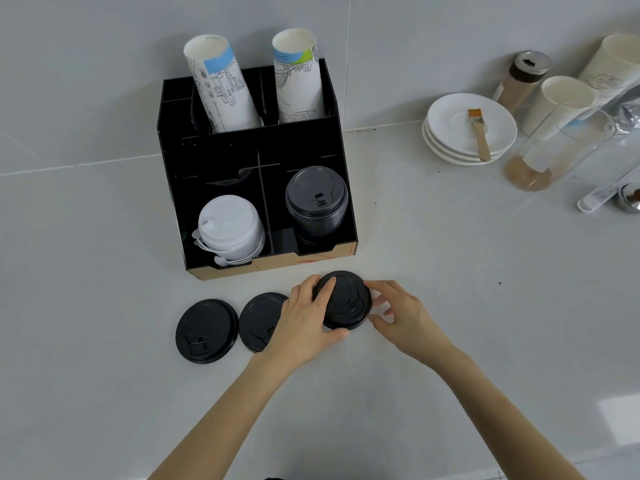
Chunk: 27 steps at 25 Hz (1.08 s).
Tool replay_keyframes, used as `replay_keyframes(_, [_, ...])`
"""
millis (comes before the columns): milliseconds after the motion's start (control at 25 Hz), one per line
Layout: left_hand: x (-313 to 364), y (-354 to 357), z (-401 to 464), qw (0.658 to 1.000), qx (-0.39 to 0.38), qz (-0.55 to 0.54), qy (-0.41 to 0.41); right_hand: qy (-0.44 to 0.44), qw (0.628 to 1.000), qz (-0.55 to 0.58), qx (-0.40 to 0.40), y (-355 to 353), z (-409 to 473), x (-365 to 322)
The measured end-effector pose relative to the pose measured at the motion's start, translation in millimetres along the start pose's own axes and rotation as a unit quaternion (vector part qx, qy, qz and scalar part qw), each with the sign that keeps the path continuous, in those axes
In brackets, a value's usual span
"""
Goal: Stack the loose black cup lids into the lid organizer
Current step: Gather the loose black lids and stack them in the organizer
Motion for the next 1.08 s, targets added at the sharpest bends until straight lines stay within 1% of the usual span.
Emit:
replay_keyframes(200, [-3.7, -0.9, -2.7, 1.000, 0.023, -0.018, -0.003, 0.005, 1.000, 0.012, -0.008, 3.5, 4.4, -7.8])
replay_keyframes(320, [-5.9, -6.3, -4.6, 0.998, 0.029, -0.049, 0.002, 0.002, 1.000, 0.015, -0.013, 4.8, 4.6, -8.8])
replay_keyframes(560, [-5.7, -24.2, -15.3, 0.992, 0.063, -0.097, 0.053, -0.037, 0.999, 0.030, -0.026, 0.1, -0.9, -16.0])
replay_keyframes(760, [-5.2, -43.3, -24.8, 0.983, 0.116, -0.117, 0.076, -0.064, 0.997, 0.044, 0.002, -12.8, 0.1, -33.9])
replay_keyframes(1080, [-1.9, -73.2, -38.5, 0.966, 0.192, -0.153, 0.082, -0.110, 0.991, 0.033, 0.073, -33.4, 2.3, -63.9])
Point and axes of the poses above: each hand's wrist, its own z-axis towards the middle knuckle, its own y-axis out of the palm, x = y × z, the point moved 2 cm from there along z, towards the middle knuckle, and after that the axes turned 3 degrees about -z, right-handed, at the moved point
